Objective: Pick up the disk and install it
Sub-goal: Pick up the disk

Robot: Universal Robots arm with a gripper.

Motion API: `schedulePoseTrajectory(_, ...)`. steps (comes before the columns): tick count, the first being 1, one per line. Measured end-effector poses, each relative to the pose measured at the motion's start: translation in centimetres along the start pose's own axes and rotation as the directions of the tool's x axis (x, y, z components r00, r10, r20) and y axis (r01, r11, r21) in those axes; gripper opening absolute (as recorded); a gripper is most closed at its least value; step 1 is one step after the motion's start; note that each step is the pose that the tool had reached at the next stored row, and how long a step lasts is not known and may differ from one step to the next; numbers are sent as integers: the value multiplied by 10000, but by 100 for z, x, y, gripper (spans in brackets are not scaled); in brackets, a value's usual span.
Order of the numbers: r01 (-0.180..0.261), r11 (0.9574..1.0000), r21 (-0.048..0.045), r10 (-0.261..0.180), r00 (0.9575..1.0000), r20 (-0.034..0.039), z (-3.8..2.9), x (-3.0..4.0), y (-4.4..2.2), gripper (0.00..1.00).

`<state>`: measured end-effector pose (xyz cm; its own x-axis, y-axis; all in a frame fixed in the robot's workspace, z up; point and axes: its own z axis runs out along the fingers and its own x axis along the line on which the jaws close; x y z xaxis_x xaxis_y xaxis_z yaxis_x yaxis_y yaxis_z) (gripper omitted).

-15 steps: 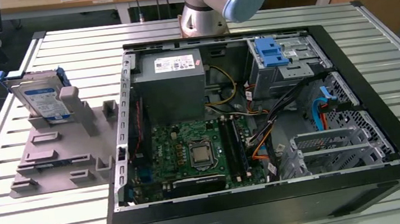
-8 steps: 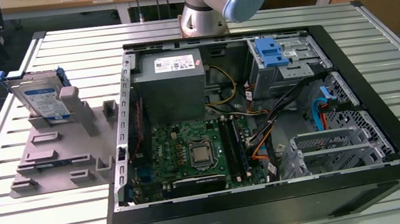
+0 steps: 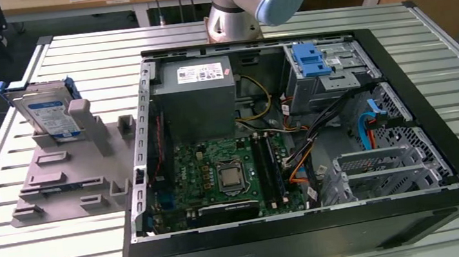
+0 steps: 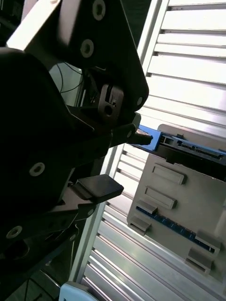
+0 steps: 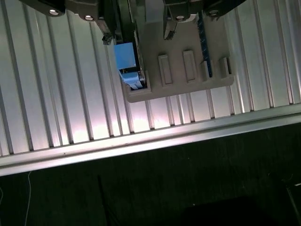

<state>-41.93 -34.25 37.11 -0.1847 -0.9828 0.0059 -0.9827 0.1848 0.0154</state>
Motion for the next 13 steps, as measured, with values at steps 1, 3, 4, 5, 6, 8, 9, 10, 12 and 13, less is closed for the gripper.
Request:
schedulePoseTrajectory(1,57,10000,5,-57,10000,1,7,1,2,53)
schedulePoseTrajectory(3,270,9996,5,-270,9996,-4,18,1,3,53)
schedulePoseTrajectory(4,431,9991,6,-431,9991,-7,23,1,3,53)
schedulePoseTrajectory(5,611,9981,7,-611,9981,-10,29,1,3,53)
schedulePoseTrajectory(6,787,9969,8,-787,9969,-12,35,1,3,53)
schedulePoseTrajectory(8,921,9957,8,-921,9957,-15,41,2,9,53)
schedulePoseTrajectory(9,921,9957,8,-921,9957,-14,41,2,9,53)
schedulePoseTrajectory(10,923,9957,8,-923,9957,-15,41,2,10,53)
schedulePoseTrajectory(12,922,9957,8,-922,9957,-14,42,2,10,53)
schedulePoseTrajectory(13,922,9957,7,-922,9957,-15,42,2,11,53)
